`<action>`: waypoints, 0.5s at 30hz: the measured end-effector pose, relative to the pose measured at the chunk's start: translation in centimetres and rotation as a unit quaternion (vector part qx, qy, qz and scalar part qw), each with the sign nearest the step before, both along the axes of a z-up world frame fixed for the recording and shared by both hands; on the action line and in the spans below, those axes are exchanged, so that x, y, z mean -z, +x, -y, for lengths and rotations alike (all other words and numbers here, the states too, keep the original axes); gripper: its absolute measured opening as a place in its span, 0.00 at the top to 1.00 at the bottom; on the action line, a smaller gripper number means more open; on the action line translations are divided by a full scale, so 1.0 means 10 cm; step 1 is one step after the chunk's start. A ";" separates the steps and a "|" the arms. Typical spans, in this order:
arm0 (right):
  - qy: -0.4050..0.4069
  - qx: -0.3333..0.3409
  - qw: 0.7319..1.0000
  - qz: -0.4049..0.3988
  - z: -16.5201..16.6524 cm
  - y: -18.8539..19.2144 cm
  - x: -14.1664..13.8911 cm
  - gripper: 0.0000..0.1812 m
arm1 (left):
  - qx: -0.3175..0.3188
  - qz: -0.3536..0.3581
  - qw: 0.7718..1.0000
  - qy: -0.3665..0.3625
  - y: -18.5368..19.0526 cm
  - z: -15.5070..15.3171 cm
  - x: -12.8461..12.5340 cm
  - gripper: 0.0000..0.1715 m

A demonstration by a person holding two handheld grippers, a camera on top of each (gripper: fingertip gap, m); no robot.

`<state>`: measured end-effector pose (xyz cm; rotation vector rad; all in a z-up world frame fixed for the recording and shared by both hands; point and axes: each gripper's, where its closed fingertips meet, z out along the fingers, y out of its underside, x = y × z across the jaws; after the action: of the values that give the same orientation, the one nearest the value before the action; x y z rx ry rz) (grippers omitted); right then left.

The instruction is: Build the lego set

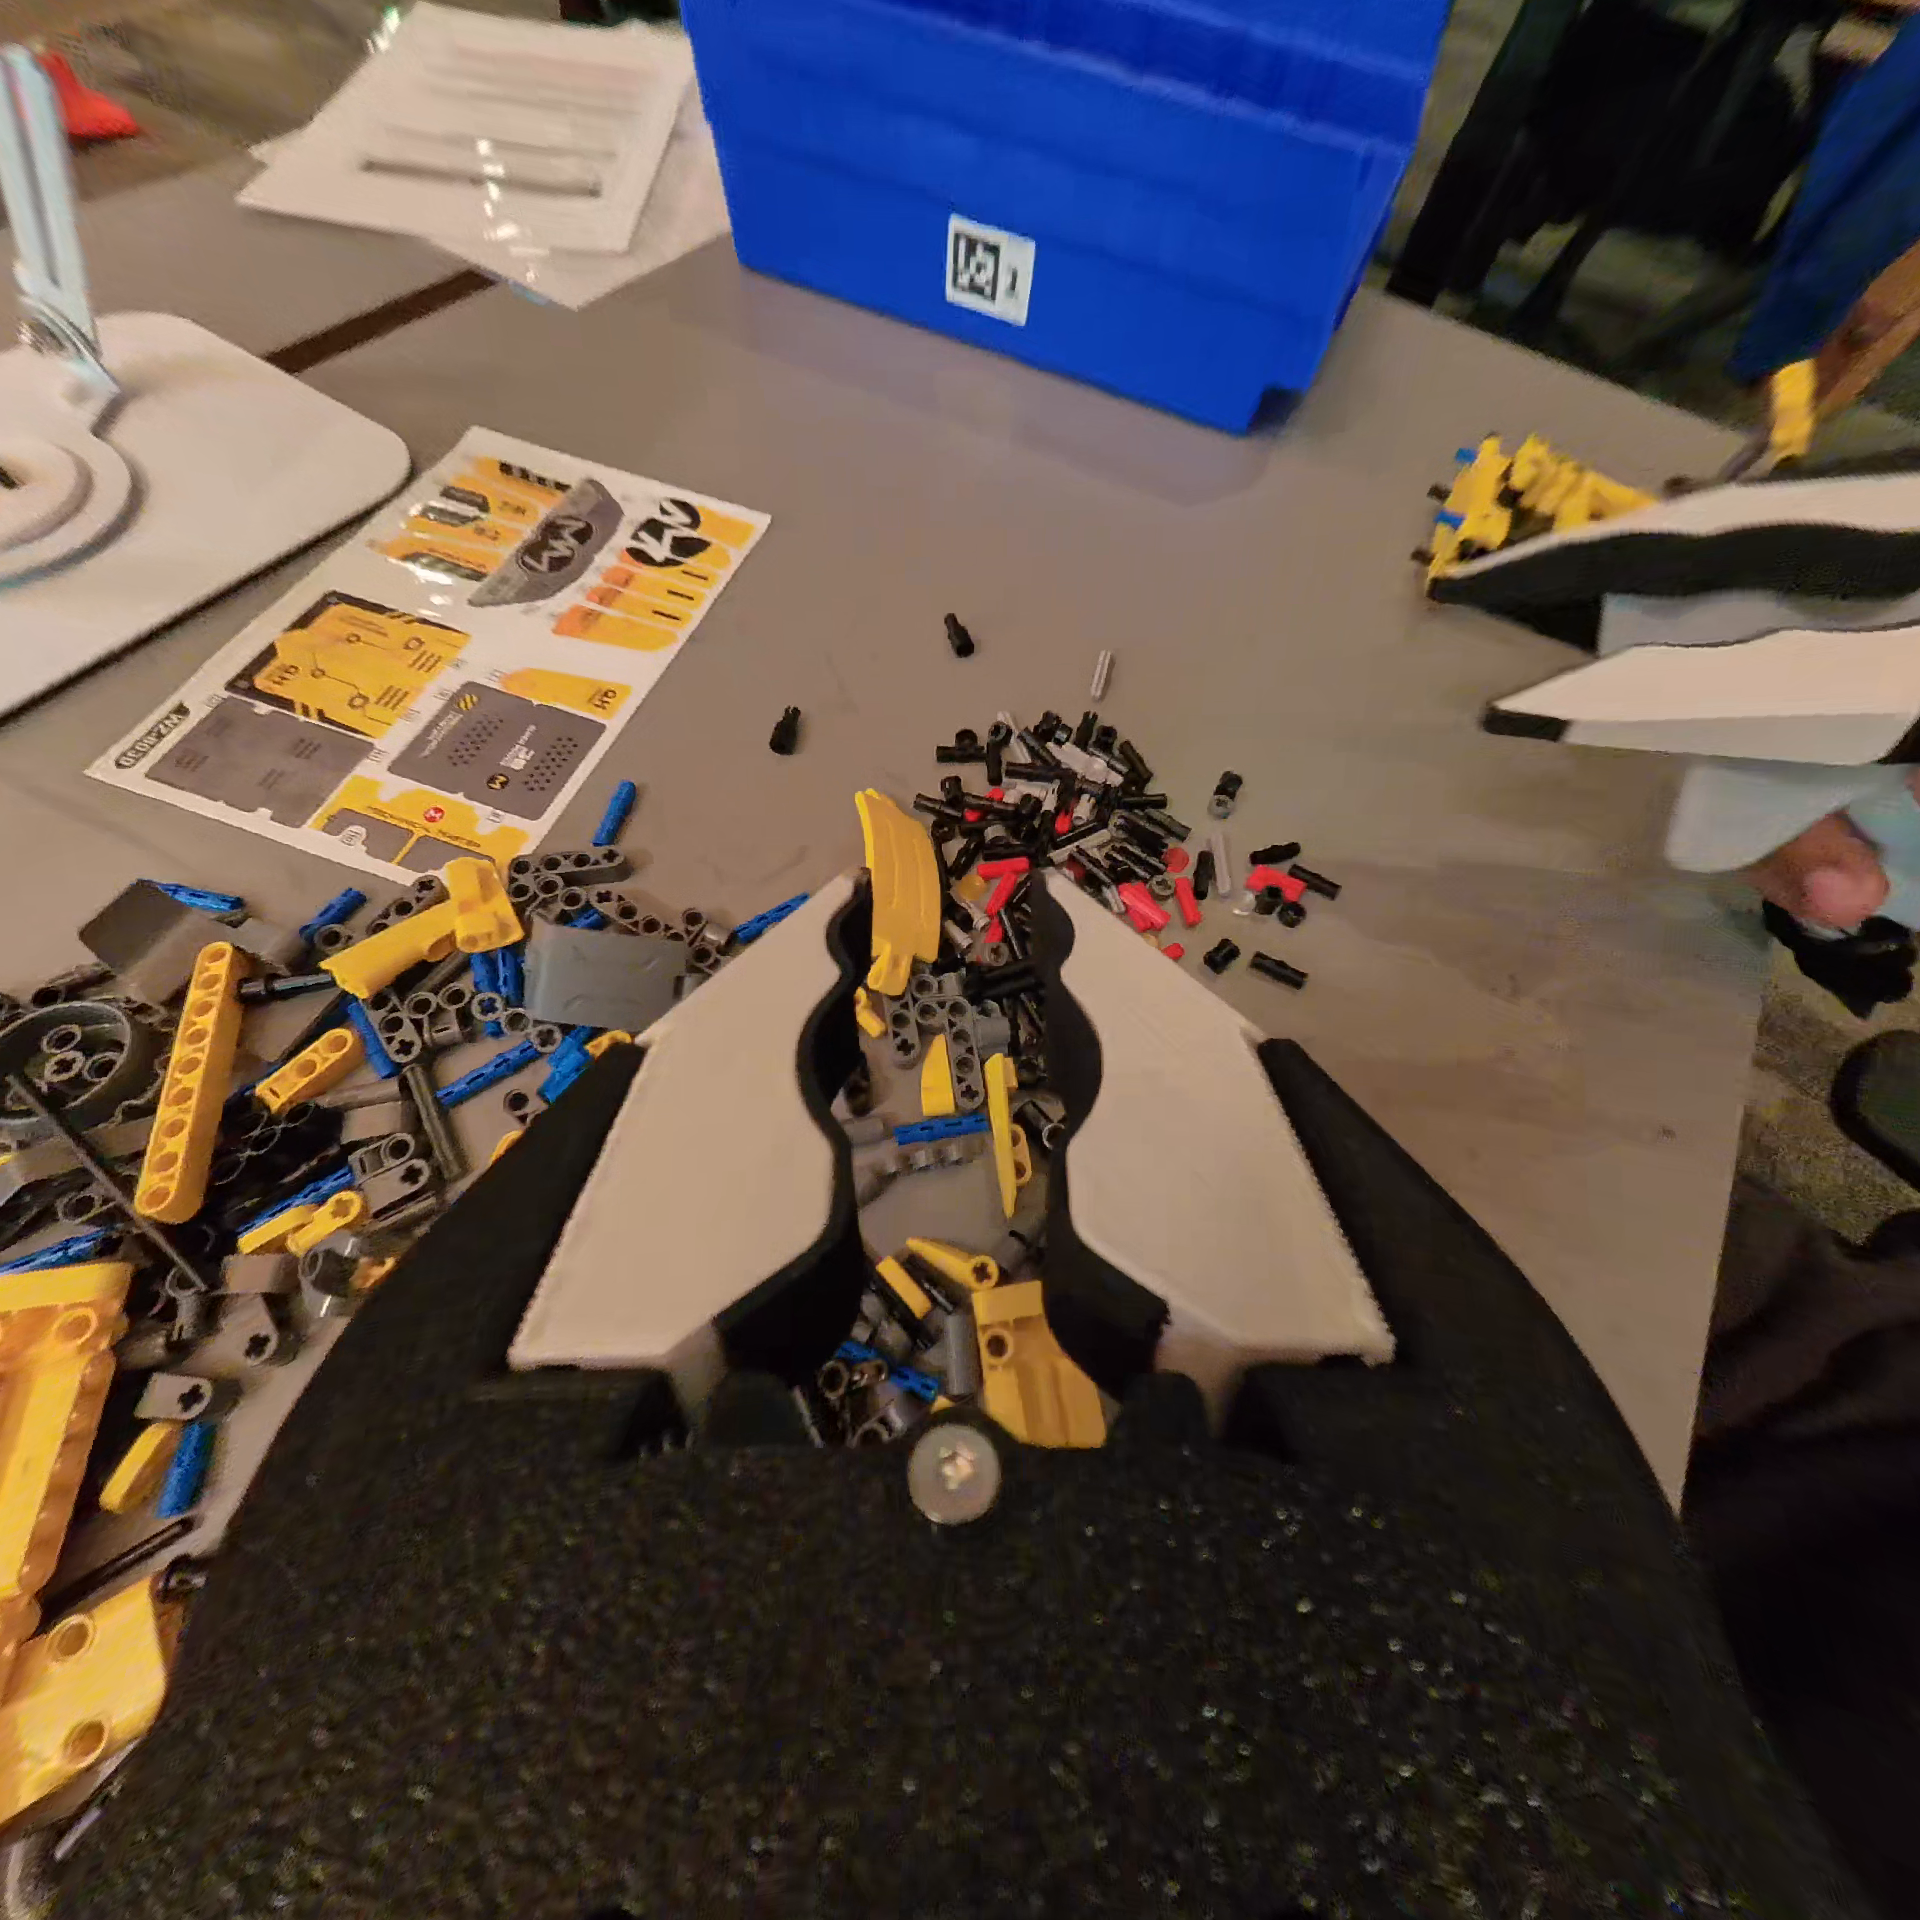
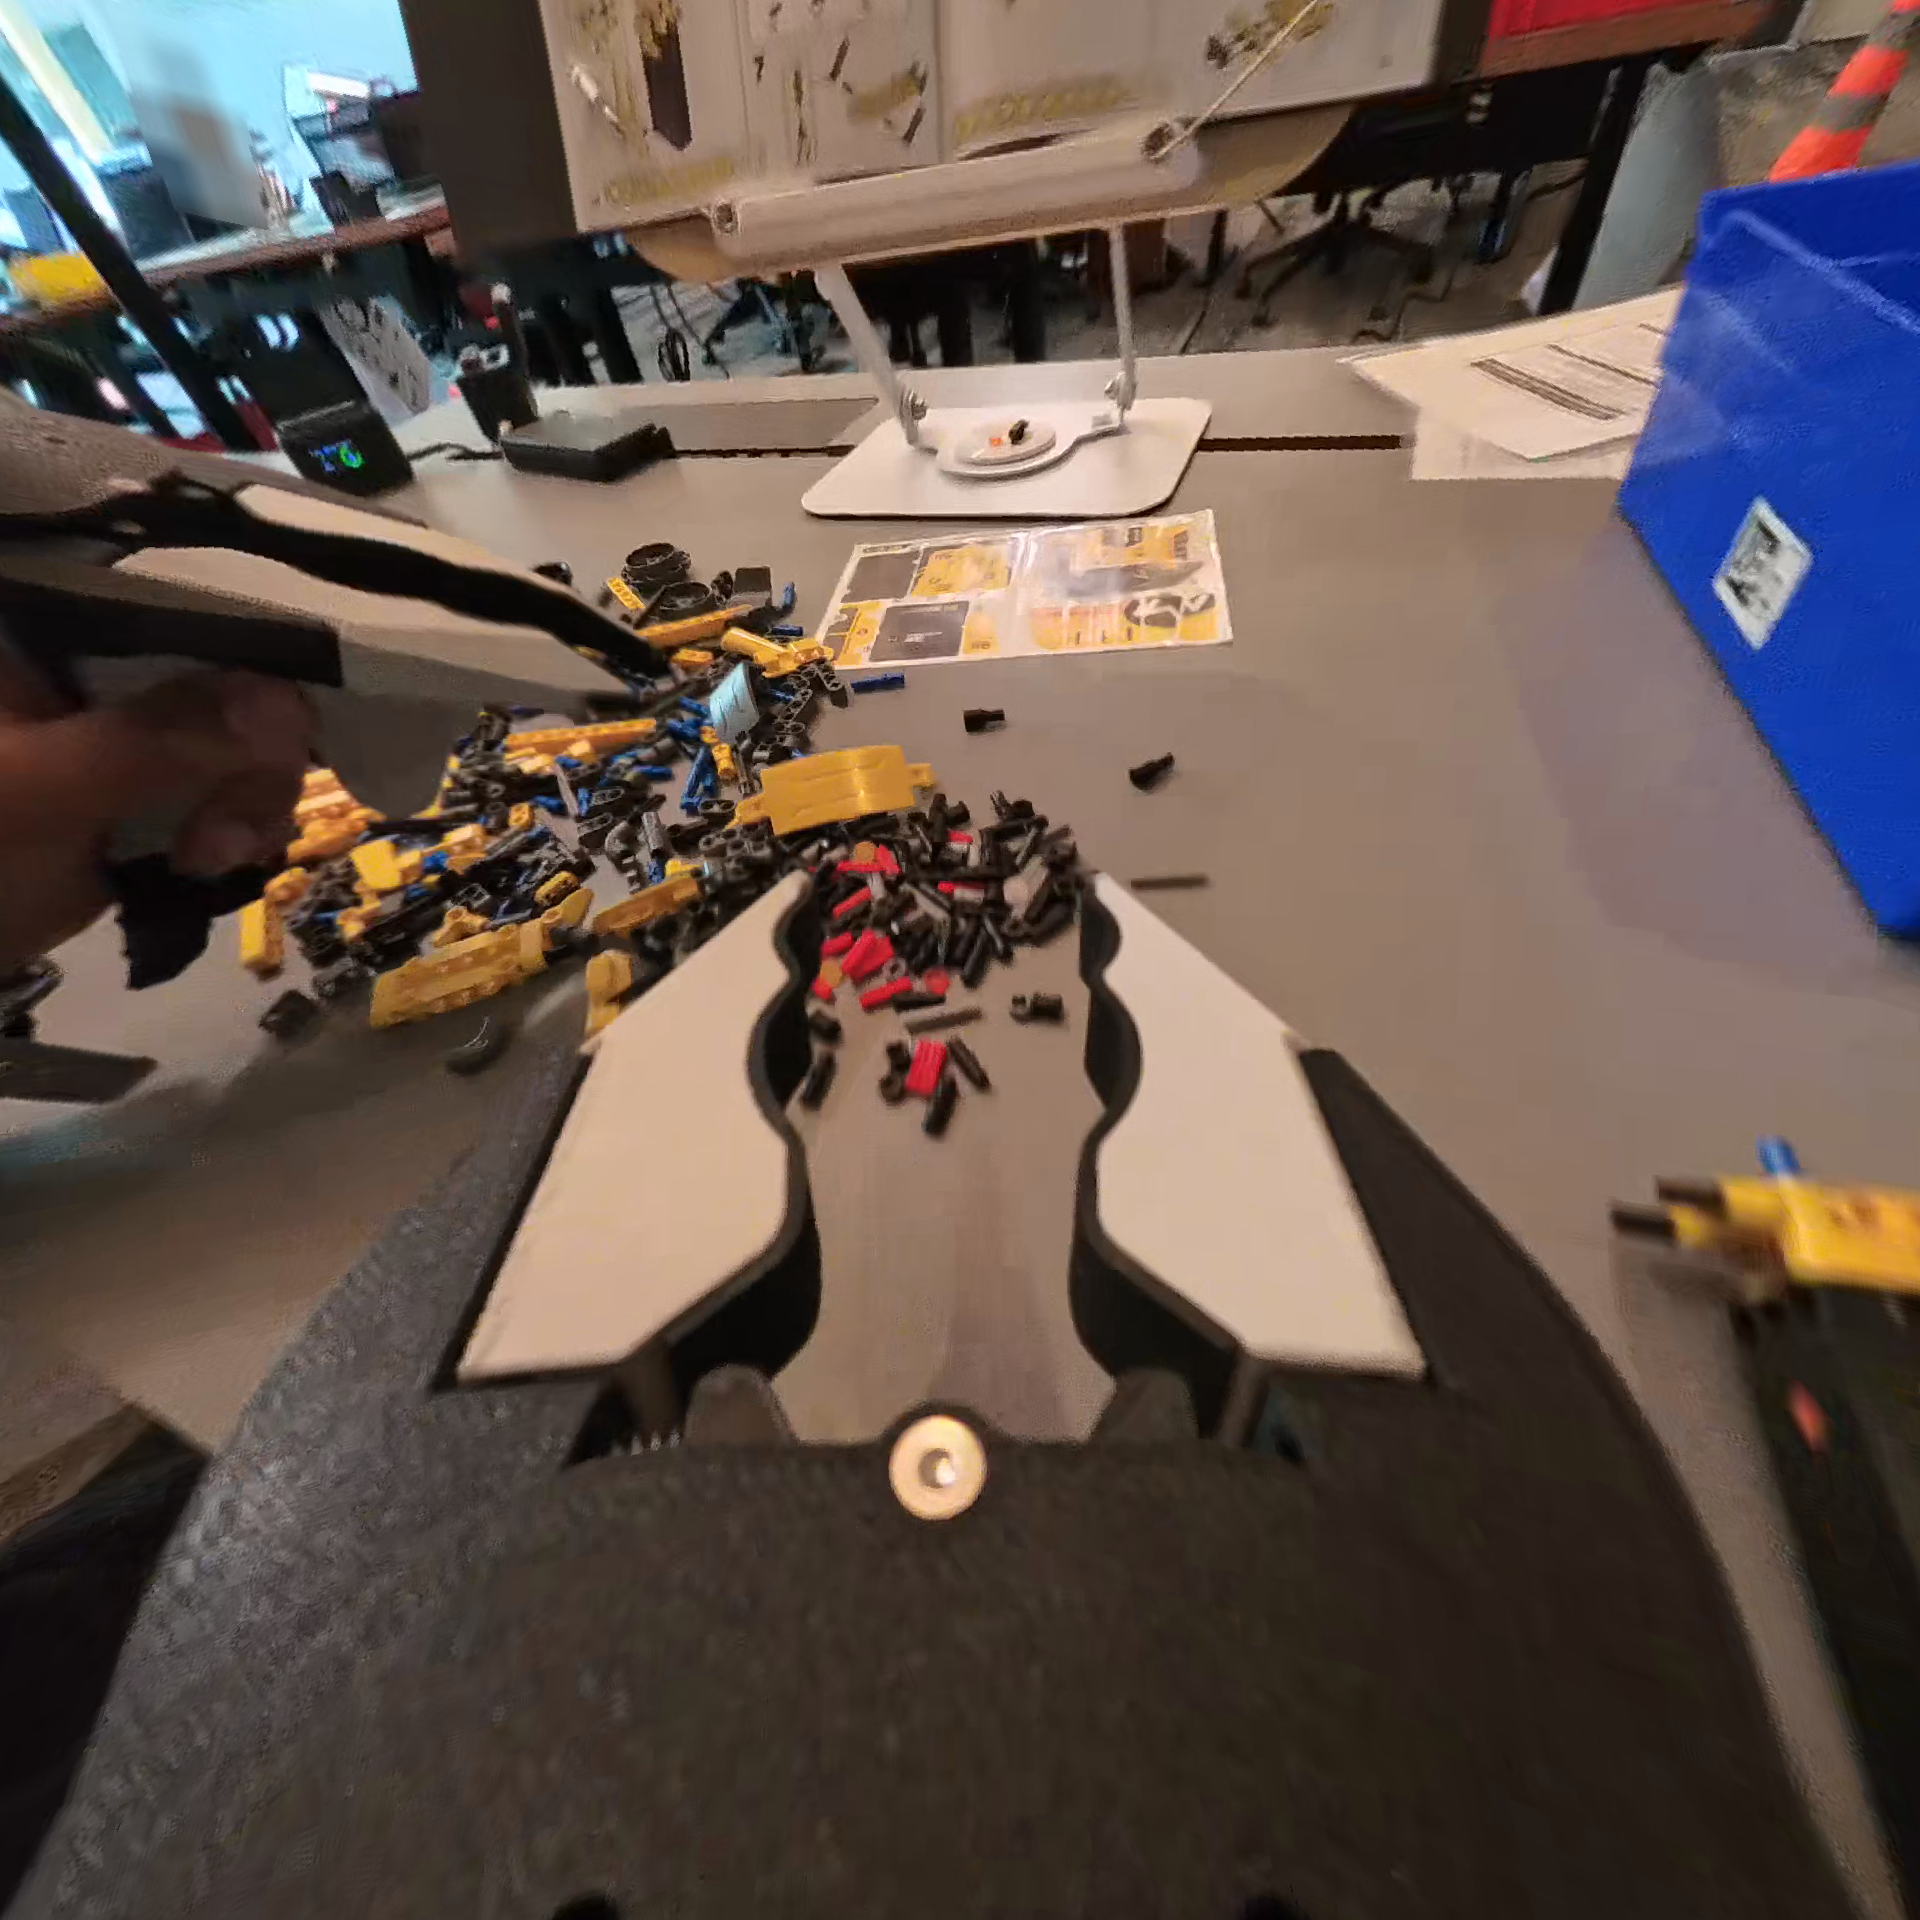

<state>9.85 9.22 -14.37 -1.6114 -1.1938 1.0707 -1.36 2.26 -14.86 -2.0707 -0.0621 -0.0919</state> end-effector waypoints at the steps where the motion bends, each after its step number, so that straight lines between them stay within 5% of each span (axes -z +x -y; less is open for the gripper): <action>1: -0.004 0.006 1.000 -0.002 0.01 0.12 0.02 0.73 | 0.002 0.005 1.000 0.013 -0.02 0.03 -0.03 0.83; 7: 0.068 0.023 0.997 0.042 0.14 0.38 0.29 0.77 | 0.040 0.074 0.989 0.120 0.23 0.16 -0.21 0.84; 12: 0.141 0.020 0.984 0.108 0.04 0.17 0.32 0.81 | 0.058 0.033 0.993 0.102 0.45 0.28 -0.04 0.83; 15: 0.118 0.009 0.989 0.085 -0.01 0.00 0.27 0.81 | 0.048 0.020 0.993 0.103 0.42 0.29 -0.03 0.84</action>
<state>9.88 9.35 -17.12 -1.5456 -1.3618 0.7600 2.83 -0.63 -14.55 -1.8644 0.0225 -0.1913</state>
